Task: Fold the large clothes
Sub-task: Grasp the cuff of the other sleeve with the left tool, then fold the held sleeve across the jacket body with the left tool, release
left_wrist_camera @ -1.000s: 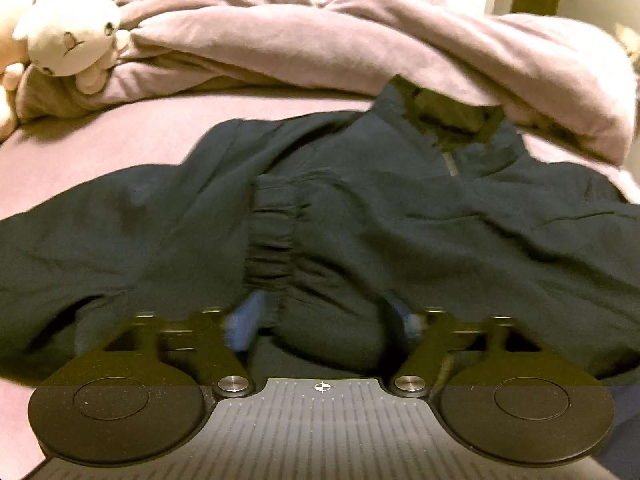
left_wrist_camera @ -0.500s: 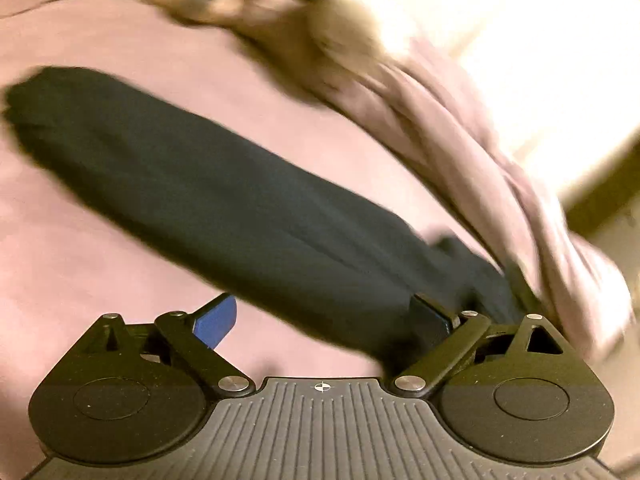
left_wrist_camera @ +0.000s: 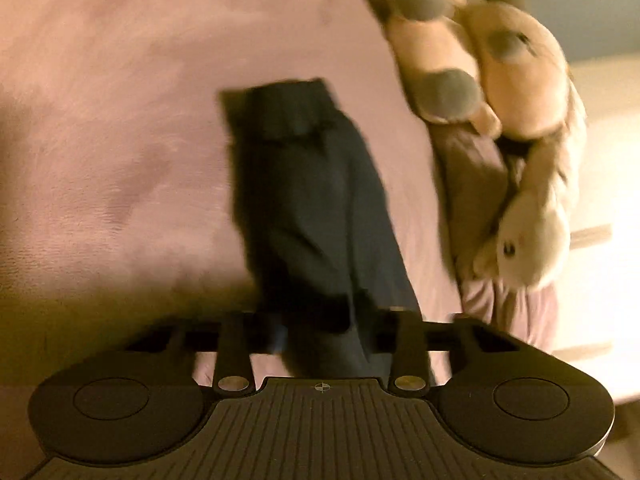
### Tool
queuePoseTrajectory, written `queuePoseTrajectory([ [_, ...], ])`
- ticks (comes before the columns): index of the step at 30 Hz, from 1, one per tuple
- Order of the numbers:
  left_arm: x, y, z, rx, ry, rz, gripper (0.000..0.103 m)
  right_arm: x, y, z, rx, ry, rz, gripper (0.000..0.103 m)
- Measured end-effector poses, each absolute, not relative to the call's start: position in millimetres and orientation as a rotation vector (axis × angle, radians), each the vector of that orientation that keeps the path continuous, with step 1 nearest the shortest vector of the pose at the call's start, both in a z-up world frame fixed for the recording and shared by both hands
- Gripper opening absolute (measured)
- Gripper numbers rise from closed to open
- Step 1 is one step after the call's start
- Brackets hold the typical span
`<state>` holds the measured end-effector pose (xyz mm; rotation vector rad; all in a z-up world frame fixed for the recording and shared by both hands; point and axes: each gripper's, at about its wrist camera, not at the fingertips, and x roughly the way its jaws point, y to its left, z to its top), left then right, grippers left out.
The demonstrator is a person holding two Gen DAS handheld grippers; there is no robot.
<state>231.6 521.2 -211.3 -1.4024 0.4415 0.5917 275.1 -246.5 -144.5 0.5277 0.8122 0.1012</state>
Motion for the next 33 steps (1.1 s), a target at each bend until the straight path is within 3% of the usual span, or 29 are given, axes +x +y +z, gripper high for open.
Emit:
queuePoseTrajectory([
  [4, 219, 526, -219, -1.446, 0.404, 0.572, 0.012, 276, -247, -141, 0.480, 0.787, 0.078, 0.050],
  [15, 234, 480, -130, -1.099, 0.396, 0.466, 0.010, 266, -270, -129, 0.549, 0.750, 0.085, 0.050],
  [20, 275, 391, -72, -0.899, 0.409, 0.170, 0.010, 260, -279, -132, 0.550, 0.762, 0.071, 0.050],
  [24, 312, 259, -40, -0.716, 0.470, -0.181, 0.011, 257, -284, -130, 0.567, 0.758, 0.055, 0.050],
  [26, 322, 197, -45, -0.667, 0.533, -0.319, 0.020, 255, -285, -126, 0.566, 0.743, 0.058, 0.050],
  [28, 329, 139, -64, -0.600, 0.646, -0.411, 0.052, 254, -285, -124, 0.561, 0.740, 0.059, 0.050],
  [33, 317, 96, -119, -0.503, 0.864, -0.274, 0.063, 263, -289, -128, 0.546, 0.773, 0.095, 0.051],
])
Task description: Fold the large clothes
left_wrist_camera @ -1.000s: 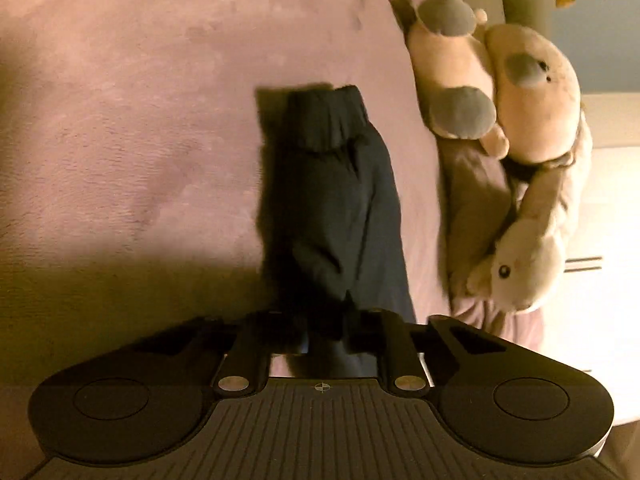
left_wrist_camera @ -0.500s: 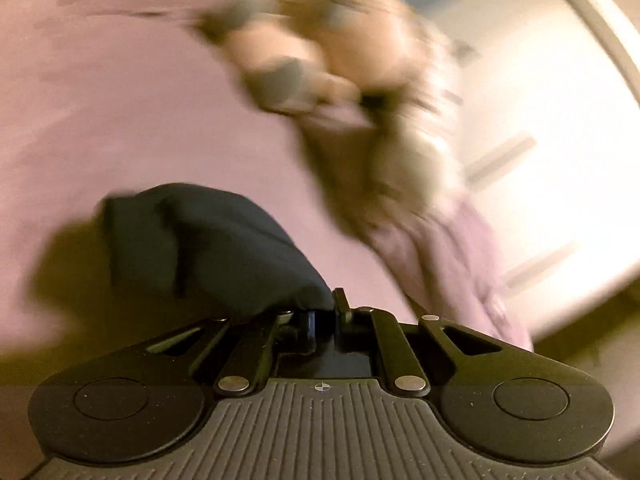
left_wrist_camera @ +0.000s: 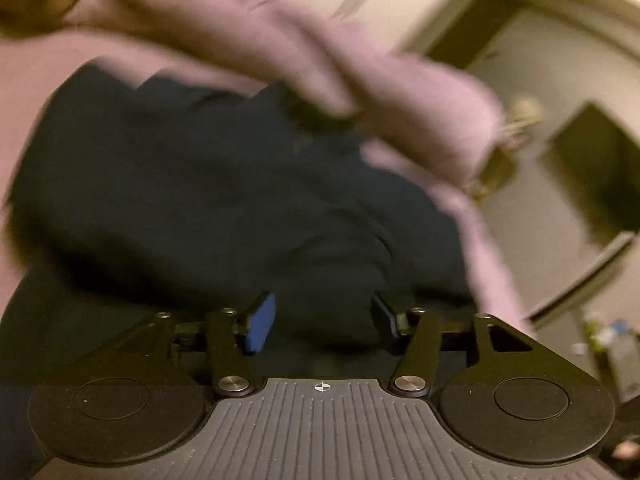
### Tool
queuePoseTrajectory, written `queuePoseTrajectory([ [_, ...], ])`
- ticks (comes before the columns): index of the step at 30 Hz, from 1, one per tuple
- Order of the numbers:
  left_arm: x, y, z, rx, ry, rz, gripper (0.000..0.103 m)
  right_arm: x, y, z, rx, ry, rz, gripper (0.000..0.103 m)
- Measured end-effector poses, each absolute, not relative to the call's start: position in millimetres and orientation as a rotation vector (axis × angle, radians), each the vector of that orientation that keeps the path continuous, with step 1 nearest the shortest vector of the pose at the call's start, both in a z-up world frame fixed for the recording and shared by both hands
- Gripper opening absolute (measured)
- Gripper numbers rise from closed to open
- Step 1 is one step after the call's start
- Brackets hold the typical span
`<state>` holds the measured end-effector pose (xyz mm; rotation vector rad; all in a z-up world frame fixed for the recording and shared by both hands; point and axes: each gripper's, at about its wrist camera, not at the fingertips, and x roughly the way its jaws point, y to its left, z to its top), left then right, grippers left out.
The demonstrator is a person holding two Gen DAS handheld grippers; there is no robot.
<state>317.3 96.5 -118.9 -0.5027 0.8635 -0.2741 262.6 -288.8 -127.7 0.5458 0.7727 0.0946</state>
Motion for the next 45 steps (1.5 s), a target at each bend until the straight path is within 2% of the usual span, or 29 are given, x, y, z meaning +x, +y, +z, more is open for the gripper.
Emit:
queuePoseTrajectory([
  [2, 307, 114, -131, -0.526, 0.889, -0.193, 0.064, 270, -289, -133, 0.549, 0.795, 0.119, 0.052],
  [4, 296, 138, -134, -0.552, 0.884, -0.111, 0.075, 281, -288, -140, 0.570, 0.817, 0.157, 0.057],
  [6, 287, 159, -132, -0.537, 0.852, -0.019, 0.078, 294, -284, -148, 0.602, 0.834, 0.196, 0.058],
  [10, 287, 177, -133, -0.455, 0.834, 0.079, 0.079, 328, -271, -165, 0.748, 0.863, 0.281, 0.065],
  [15, 295, 171, -144, -0.466, 0.798, 0.099, 0.079, 356, -248, -195, 0.957, 0.947, 0.306, 0.066],
  [20, 294, 167, -151, -0.428, 0.806, 0.104, 0.080, 374, -235, -204, 1.022, 0.919, 0.279, 0.068],
  [21, 295, 165, -151, -0.412, 0.805, 0.101, 0.080, 378, -232, -204, 1.025, 0.914, 0.279, 0.065],
  [22, 295, 164, -152, -0.401, 0.806, 0.099, 0.081, 382, -227, -202, 1.011, 0.917, 0.268, 0.052],
  [24, 297, 164, -152, -0.391, 0.813, 0.096, 0.082, 389, -219, -197, 0.963, 0.935, 0.270, 0.040],
  [25, 299, 165, -152, -0.390, 0.816, 0.096, 0.082, 393, -214, -195, 0.936, 0.943, 0.287, 0.029],
  [27, 302, 167, -153, -0.394, 0.822, 0.105, 0.082, 397, -205, -184, 0.878, 0.928, 0.326, 0.015],
  [33, 319, 167, -148, -0.383, 0.826, 0.140, 0.082, 398, -202, -108, 0.598, 0.681, 0.317, 0.011],
  [38, 340, 156, -152, -0.371, 0.854, 0.132, 0.082, 414, -239, -82, 0.490, 0.561, 0.179, 0.011],
  [41, 350, 149, -160, -0.357, 0.883, 0.131, 0.082, 424, -273, -91, 0.541, 0.569, 0.133, 0.019],
  [42, 352, 149, -163, -0.355, 0.887, 0.133, 0.082, 424, -283, -97, 0.577, 0.584, 0.112, 0.034],
  [43, 353, 149, -166, -0.351, 0.889, 0.138, 0.082, 419, -296, -105, 0.648, 0.598, 0.107, 0.057],
  [45, 354, 149, -170, -0.344, 0.896, 0.142, 0.082, 403, -309, -122, 0.734, 0.605, 0.143, 0.072],
])
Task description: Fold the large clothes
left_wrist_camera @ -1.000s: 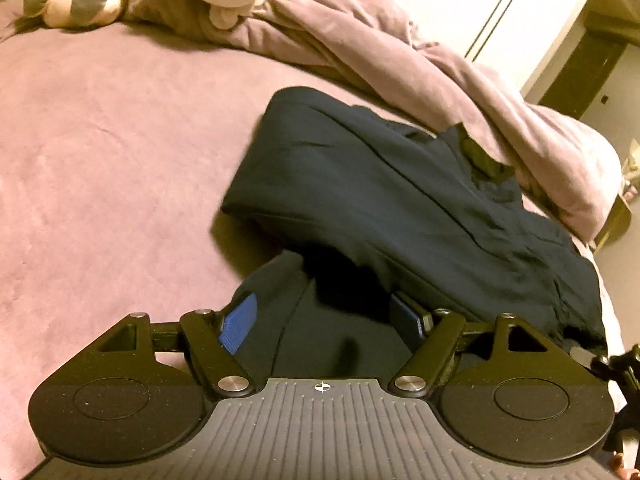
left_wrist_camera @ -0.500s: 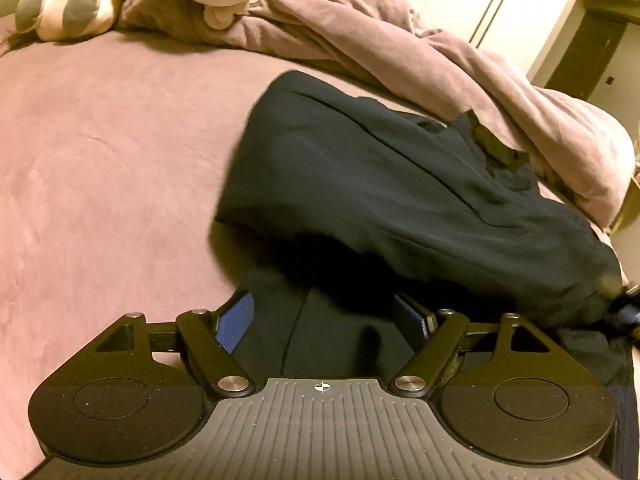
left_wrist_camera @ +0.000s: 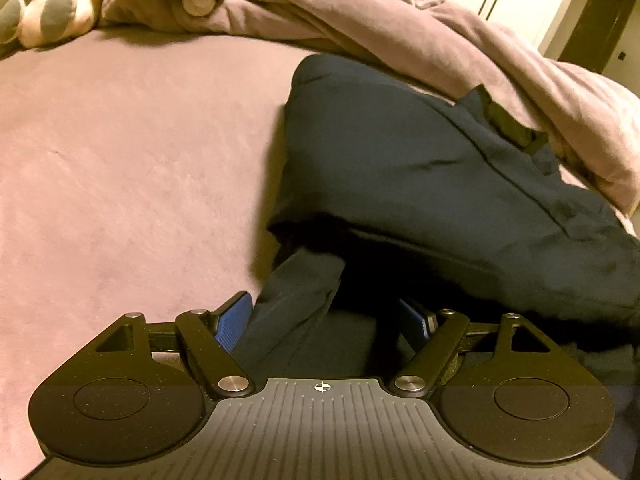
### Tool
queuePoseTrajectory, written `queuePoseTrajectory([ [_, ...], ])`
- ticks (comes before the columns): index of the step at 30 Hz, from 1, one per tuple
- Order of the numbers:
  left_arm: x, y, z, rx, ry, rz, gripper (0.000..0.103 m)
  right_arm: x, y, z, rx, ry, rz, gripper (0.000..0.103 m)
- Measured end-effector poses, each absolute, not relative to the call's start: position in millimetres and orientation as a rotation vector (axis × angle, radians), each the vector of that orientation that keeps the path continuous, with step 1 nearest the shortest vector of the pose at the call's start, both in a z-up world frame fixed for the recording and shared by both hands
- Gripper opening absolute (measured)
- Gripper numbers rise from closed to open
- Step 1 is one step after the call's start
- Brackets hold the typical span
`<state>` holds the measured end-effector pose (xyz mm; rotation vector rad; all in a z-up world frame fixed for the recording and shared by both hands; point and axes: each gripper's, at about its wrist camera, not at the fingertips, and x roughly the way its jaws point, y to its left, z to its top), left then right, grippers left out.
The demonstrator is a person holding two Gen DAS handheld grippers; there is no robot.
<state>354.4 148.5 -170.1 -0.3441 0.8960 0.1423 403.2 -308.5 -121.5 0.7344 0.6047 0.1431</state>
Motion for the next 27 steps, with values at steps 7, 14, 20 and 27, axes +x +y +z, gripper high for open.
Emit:
queuePoseTrajectory([
  [7, 355, 148, -172, -0.326, 0.904, 0.151, 0.082, 405, -280, -181, 0.840, 0.792, 0.253, 0.065],
  [14, 358, 154, -172, -0.333, 0.905, 0.177, 0.083, 432, -266, -174, 0.834, 0.780, 0.194, 0.021],
  [20, 363, 159, -172, -0.344, 0.903, 0.190, 0.082, 422, -273, -128, 0.669, 0.584, 0.180, 0.018],
  [27, 365, 158, -174, -0.359, 0.901, 0.218, 0.083, 422, -264, -105, 0.660, 0.585, 0.232, 0.018],
])
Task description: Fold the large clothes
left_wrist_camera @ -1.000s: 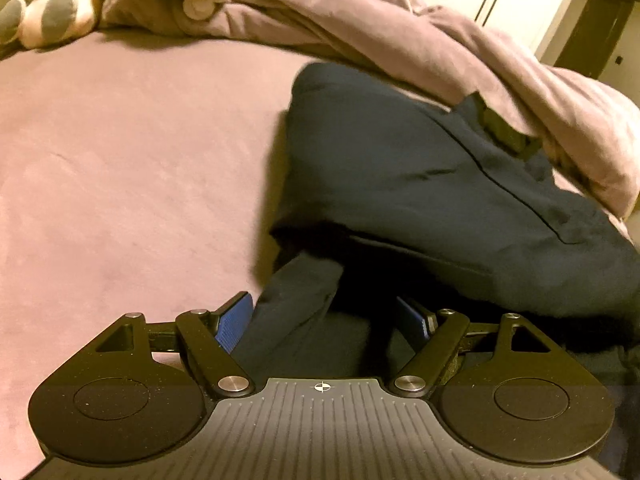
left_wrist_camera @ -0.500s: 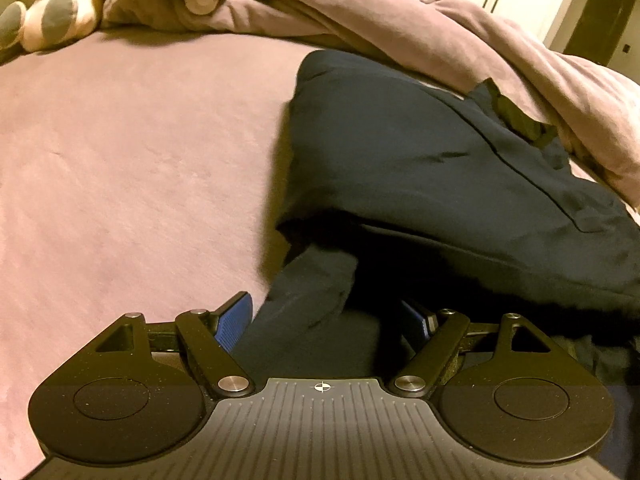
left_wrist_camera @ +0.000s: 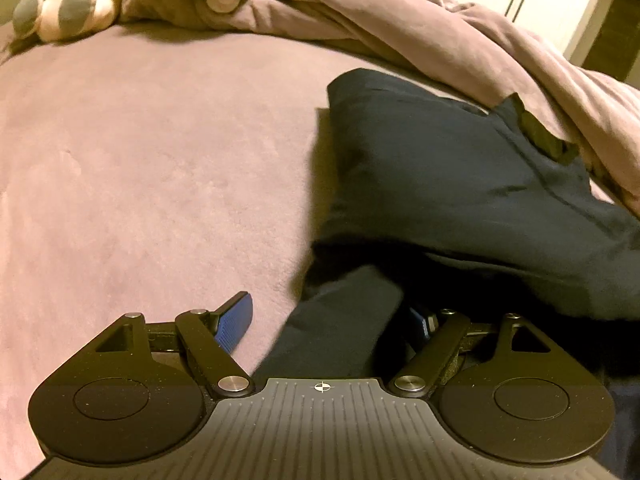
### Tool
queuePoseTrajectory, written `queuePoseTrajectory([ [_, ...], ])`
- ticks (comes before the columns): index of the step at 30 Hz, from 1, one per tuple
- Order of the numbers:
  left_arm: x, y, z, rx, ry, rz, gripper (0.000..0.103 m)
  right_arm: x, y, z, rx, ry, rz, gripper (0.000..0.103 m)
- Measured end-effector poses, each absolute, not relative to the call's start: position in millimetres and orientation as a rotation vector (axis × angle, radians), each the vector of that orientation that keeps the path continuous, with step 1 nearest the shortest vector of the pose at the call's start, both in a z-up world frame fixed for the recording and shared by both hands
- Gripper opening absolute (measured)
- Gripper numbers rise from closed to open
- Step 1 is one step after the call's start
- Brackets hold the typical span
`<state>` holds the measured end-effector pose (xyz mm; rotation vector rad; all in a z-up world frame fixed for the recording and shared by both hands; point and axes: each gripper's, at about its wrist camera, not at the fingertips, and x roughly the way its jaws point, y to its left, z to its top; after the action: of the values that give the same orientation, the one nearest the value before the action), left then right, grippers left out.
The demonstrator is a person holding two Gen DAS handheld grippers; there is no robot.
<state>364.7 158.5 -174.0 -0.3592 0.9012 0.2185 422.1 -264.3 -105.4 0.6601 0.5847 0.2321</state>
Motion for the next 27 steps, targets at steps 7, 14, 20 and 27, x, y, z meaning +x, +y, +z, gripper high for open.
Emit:
queuePoseTrajectory([
  [7, 366, 160, -173, -0.355, 0.898, 0.248, 0.083, 433, -258, -107, 0.691, 0.684, 0.325, 0.024],
  [14, 370, 174, -171, -0.391, 0.893, 0.267, 0.083, 425, -265, -154, 0.738, 0.826, 0.279, 0.046],
  [20, 368, 179, -174, -0.444, 0.897, 0.270, 0.083, 419, -282, -142, 0.845, 0.721, 0.291, 0.055],
  [27, 368, 175, -173, -0.415, 0.898, 0.255, 0.083, 431, -274, -136, 0.797, 0.702, 0.271, 0.052],
])
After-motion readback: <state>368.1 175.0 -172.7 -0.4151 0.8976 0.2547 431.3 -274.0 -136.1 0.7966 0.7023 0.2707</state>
